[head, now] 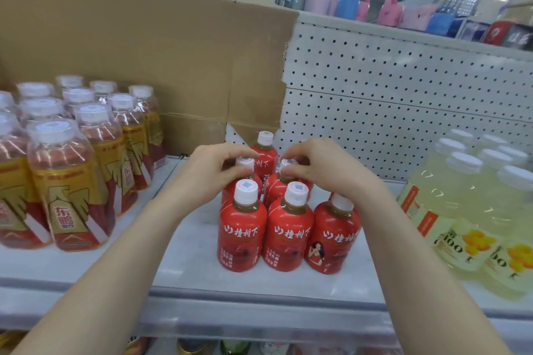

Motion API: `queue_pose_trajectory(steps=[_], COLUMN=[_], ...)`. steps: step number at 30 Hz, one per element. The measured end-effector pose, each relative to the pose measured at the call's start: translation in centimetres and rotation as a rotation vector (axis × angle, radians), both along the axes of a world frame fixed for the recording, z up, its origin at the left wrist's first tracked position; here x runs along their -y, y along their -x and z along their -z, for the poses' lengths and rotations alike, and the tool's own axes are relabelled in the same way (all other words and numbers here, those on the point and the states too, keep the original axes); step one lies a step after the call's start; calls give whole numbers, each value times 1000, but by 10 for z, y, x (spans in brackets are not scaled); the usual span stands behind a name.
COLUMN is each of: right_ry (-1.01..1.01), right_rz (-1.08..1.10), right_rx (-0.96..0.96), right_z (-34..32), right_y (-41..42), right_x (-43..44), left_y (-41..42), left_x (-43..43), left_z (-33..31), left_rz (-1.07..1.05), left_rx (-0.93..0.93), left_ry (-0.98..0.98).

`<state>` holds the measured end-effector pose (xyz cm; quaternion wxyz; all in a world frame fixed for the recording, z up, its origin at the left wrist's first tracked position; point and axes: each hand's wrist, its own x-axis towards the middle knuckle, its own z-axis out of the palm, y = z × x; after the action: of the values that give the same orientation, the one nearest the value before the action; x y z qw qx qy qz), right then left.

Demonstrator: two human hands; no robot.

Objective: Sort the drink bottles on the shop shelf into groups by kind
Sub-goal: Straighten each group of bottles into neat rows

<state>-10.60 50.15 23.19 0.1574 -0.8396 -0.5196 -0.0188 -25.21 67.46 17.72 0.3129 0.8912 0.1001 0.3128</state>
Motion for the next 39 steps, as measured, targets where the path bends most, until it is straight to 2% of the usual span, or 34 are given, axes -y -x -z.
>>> queue_pose_trajectory(steps=[3, 5, 7, 9, 12, 16, 21, 32, 35, 39], right_ry=[-173, -278, -190, -75, -127, -94, -145, -37, -19, 59], right_rz=[55, 186, 349, 421, 376, 304, 306, 170, 93, 15], right_rx=[-153, -95, -27, -128, -228, -172, -101, -141, -162, -244], right_z=[-6, -9, -7, -1, 5, 3, 9, 2, 1, -3], right_y=[-8, -23, -35, -39, -39, -29, -25, -38, -46, -56], right_x=[25, 50, 73, 83, 82, 72, 44, 41, 43, 49], left_y=[2, 7, 11, 11, 9, 8, 7, 7, 0, -25], left_x=[2, 3, 6, 8, 11, 8, 7, -3, -9, -23], left_z=[2, 2, 0, 1, 5, 9, 9, -1, -12, -24], left_rz=[-13, -11, 6, 21, 26, 24, 18, 79, 43, 7], left_rx=[50, 105, 134, 125, 100, 62, 59, 20, 9, -12], left_ry=[49, 79, 106, 104, 78, 57, 56, 107, 196, 170])
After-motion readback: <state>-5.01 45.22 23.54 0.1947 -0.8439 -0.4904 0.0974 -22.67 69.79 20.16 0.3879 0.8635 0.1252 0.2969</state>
